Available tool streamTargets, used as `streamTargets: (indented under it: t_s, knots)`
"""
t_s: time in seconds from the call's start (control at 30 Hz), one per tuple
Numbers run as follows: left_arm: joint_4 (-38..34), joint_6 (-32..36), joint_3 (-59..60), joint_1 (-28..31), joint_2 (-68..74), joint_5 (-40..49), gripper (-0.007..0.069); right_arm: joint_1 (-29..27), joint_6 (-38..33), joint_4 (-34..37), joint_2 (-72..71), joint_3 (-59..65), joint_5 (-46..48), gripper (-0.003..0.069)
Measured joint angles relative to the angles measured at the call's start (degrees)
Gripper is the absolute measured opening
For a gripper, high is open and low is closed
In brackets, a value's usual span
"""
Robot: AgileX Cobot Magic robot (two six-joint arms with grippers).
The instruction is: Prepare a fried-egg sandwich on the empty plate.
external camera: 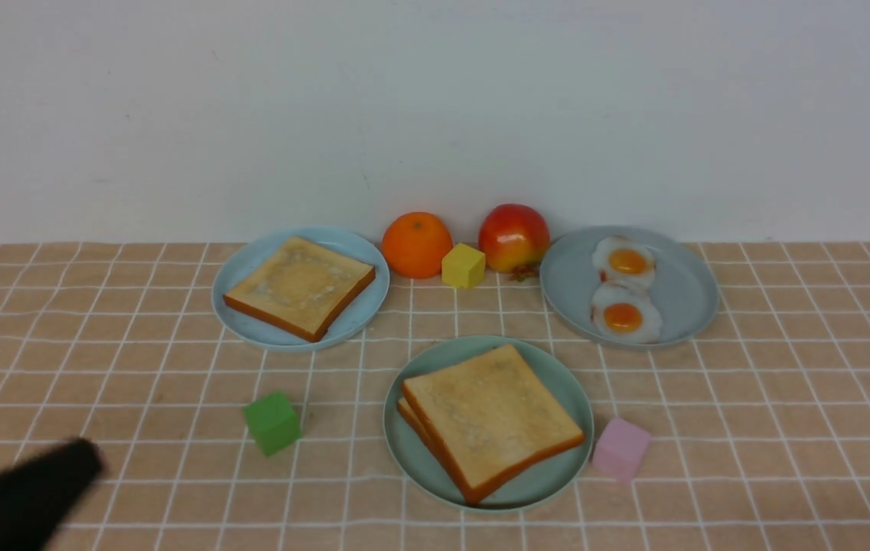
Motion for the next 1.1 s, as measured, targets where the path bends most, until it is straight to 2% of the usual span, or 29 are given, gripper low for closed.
streamTargets:
  t_s: [0.13, 0.17, 0.2, 0.3, 0.5, 0.67, 1.1]
  knots:
    - [0.78, 0.00, 1.39, 15.21, -8.06, 7.65, -0.0013, 0.00, -0.06, 0.00, 0.00, 0.00, 0.05, 0.0008]
    - [0.86, 0.00, 1.57, 15.21, -8.06, 7.97, -0.0013, 0.00, -0.06, 0.00, 0.00, 0.00, 0.05, 0.0008]
    - [1.38, -0.58, 4.20, 21.03, -12.22, 10.64, -0.0013, 0.00, -0.06, 0.00, 0.00, -0.01, 0.05, 0.0010]
    - [1.57, -2.28, 9.03, 25.78, -15.11, 12.74, -0.0013, 0.00, -0.06, 0.00, 0.00, -0.01, 0.05, 0.0012]
    - [3.56, -10.25, 10.61, 26.69, -15.42, 24.67, -0.0013, 0.00, -0.06, 0.00, -0.04, -0.06, 0.11, 0.0014]
    - [3.89, -12.56, 10.61, 26.69, -15.42, 24.83, -0.0013, 0.00, -0.06, 0.00, -0.04, -0.06, 0.11, 0.0019]
    - [3.94, -12.91, 10.61, 26.69, -15.42, 24.83, -0.0013, 0.00, -0.12, 0.00, -0.04, -0.06, 0.15, 0.0024]
